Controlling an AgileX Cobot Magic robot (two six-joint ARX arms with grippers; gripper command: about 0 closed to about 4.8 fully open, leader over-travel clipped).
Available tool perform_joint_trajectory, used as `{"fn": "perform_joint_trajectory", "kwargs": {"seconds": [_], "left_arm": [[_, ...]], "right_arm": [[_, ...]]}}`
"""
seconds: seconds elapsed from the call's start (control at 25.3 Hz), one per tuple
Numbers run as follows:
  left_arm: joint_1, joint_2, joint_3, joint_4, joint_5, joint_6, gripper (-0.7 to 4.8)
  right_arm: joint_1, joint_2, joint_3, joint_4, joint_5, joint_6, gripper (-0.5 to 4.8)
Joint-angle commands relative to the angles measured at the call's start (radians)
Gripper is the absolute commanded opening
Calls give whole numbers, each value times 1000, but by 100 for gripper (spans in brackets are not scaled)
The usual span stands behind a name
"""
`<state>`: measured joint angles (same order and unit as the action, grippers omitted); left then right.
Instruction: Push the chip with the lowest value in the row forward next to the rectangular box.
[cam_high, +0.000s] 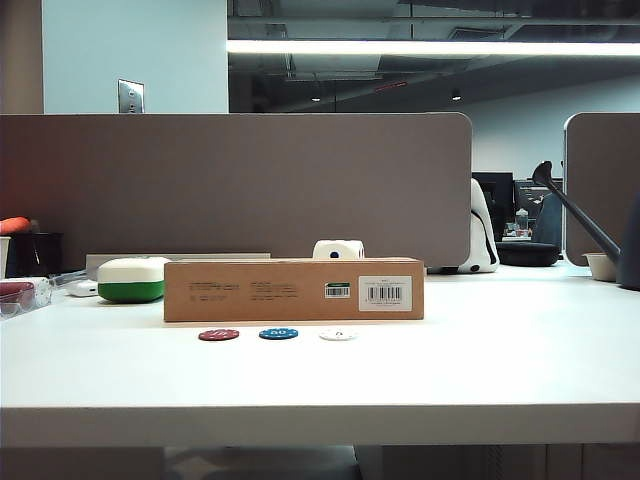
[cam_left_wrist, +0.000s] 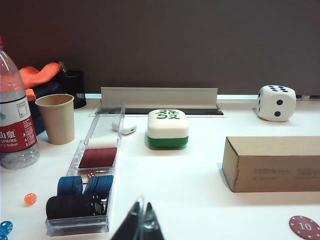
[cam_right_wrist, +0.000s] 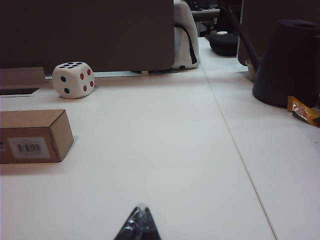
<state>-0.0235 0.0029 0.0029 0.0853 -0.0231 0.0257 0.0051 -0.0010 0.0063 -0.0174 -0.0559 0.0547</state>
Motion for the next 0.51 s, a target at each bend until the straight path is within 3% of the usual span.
{"fn": "perform_joint_trajectory", "kwargs": {"seconds": [0.04, 0.36, 0.51], "left_arm": [[0, 0, 5, 4, 0, 1, -5], [0, 0, 8, -1, 0, 1, -5], [-6, 2, 86, -164, 0, 1, -5]], "right_arm": [[0, -1, -5, 13, 1, -3, -6], [0, -1, -5, 13, 1, -2, -6], [0, -1, -5, 13, 1, -2, -6]]}}
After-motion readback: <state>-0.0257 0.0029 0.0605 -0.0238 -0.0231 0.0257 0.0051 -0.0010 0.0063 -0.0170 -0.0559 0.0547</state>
